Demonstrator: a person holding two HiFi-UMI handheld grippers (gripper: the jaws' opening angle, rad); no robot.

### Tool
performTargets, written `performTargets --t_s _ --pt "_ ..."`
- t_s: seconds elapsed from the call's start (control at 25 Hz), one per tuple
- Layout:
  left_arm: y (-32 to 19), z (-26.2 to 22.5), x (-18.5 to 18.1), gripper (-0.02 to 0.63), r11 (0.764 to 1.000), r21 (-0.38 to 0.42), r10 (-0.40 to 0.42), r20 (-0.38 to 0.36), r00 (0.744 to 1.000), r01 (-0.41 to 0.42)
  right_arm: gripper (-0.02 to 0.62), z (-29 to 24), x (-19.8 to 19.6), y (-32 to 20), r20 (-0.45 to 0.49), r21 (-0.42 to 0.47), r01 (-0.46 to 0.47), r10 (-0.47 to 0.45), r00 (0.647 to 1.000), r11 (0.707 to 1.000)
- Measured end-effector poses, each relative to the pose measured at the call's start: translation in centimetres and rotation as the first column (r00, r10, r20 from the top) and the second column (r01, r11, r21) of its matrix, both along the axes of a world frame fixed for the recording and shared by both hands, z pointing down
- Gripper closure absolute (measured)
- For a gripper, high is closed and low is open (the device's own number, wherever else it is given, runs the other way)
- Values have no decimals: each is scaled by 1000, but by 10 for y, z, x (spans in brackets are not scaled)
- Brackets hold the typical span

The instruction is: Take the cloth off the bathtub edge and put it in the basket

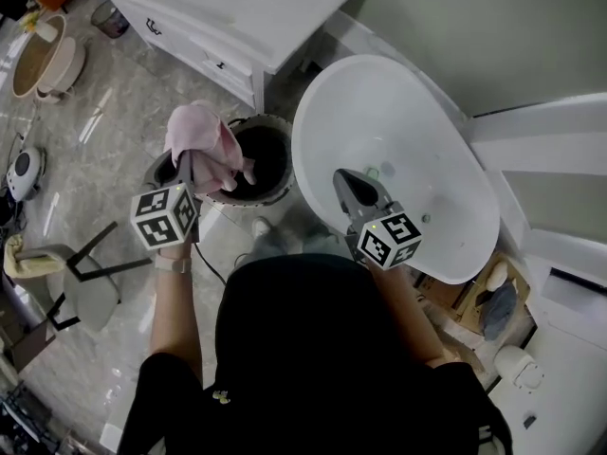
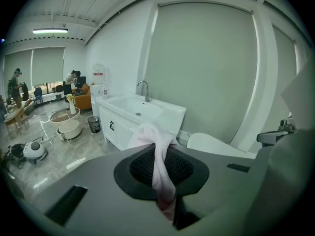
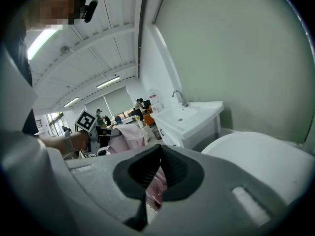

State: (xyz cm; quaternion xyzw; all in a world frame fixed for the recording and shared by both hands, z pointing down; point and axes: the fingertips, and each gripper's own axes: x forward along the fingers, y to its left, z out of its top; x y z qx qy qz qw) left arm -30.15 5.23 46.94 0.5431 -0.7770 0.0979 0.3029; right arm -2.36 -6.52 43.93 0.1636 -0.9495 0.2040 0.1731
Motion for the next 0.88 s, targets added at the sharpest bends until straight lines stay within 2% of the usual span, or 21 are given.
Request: performTargets --t_s 0.24,0.48,0.88 --pt "-27 30 28 560 997 -38 63 -45 997 -65 598 8 25 -11 -26 -13 -49 49 998 999" --pt "-46 72 45 560 988 -95 109 -101 989 -119 598 19 34 -18 -48 -37 -88 86 995 995" --pt "-65 171 73 558 949 -206 208 -160 965 -239 598 53 39 -20 -105 -57 -104 98 990 993"
